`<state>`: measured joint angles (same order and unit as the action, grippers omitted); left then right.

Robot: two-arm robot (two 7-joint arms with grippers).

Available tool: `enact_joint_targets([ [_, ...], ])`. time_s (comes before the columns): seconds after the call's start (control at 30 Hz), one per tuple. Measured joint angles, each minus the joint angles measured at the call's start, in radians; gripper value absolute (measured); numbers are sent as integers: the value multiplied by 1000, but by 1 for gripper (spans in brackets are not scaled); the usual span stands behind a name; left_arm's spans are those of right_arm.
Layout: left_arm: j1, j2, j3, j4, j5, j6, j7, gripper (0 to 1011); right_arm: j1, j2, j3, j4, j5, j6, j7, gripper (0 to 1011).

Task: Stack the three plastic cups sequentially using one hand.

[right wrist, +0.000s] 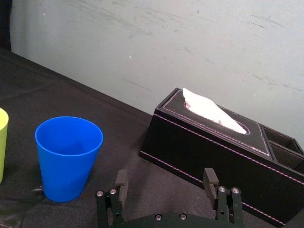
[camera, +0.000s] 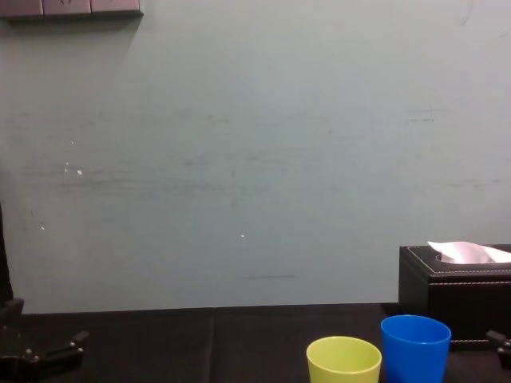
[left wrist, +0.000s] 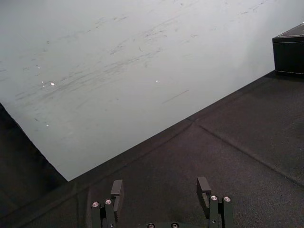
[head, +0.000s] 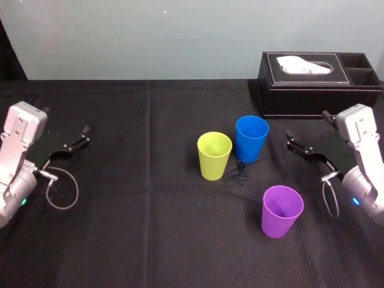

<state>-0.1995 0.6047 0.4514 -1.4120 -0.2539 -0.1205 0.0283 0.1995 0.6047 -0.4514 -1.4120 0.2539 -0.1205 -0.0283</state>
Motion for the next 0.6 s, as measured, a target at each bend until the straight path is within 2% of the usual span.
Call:
enact_joint_targets([
  [0.23, 0, 0, 0, 0, 0, 0, 0, 1011, 0, 0, 0, 0, 0, 0, 0, 1003],
  [0.33, 0, 0, 0, 0, 0, 0, 0, 1011, -11, 3, 12, -12, 6, 0, 5, 1003],
  [0.47, 0, 0, 0, 0, 0, 0, 0, 1011, -50, 21, 46, -48, 40, -1, 30, 1003],
  [0.6, 0, 0, 0, 0, 0, 0, 0, 1011, -114, 55, 91, -102, 88, -10, 65, 1003],
])
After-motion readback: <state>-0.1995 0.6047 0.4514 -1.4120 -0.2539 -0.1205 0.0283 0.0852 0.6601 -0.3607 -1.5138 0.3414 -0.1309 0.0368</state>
